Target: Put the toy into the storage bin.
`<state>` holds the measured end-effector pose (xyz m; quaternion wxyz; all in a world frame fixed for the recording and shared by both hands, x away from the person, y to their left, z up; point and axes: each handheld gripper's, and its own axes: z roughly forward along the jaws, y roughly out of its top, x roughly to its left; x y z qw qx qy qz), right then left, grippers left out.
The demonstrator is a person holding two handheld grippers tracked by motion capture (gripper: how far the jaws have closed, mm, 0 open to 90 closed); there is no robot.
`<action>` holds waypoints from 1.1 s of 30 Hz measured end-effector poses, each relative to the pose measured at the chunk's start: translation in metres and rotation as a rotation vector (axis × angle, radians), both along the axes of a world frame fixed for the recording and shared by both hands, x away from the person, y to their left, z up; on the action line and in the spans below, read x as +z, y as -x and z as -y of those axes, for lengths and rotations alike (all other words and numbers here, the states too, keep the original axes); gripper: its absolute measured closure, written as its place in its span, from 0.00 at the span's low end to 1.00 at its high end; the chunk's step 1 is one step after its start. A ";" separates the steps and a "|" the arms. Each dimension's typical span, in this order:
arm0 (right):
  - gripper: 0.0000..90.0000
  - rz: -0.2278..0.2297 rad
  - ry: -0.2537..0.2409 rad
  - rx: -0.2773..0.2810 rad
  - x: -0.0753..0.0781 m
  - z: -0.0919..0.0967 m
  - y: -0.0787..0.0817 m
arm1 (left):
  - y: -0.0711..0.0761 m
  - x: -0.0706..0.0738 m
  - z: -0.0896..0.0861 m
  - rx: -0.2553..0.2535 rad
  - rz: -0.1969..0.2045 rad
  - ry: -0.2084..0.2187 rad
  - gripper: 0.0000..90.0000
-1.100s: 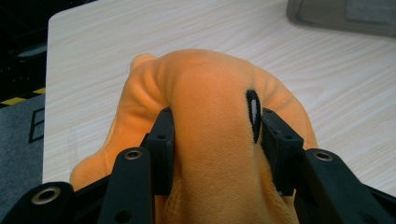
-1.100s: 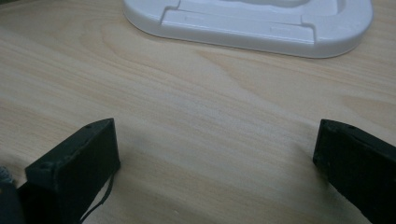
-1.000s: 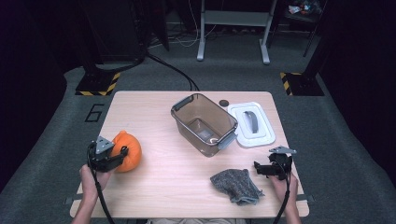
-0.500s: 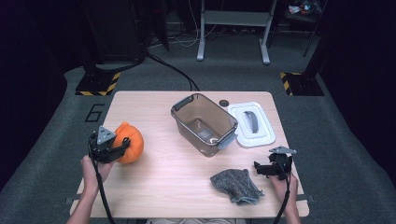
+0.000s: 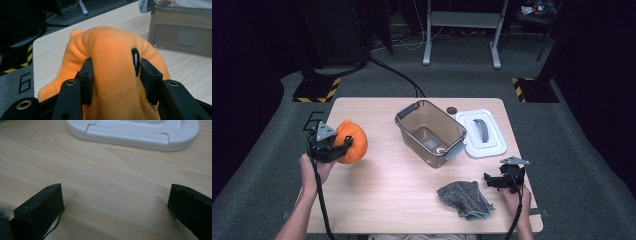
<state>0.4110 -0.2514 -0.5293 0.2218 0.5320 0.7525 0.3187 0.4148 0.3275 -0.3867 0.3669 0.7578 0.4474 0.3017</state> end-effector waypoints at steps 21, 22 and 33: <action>0.00 0.000 0.000 -0.001 0.000 0.000 0.000 | -0.034 0.043 0.017 -0.013 0.030 0.008 0.60; 0.00 0.000 0.001 0.002 0.000 0.000 0.000 | -0.036 0.045 0.019 -0.019 0.030 0.007 0.60; 0.00 0.001 0.000 -0.001 0.000 0.000 0.000 | -0.052 0.061 0.041 -0.045 0.044 -0.011 0.60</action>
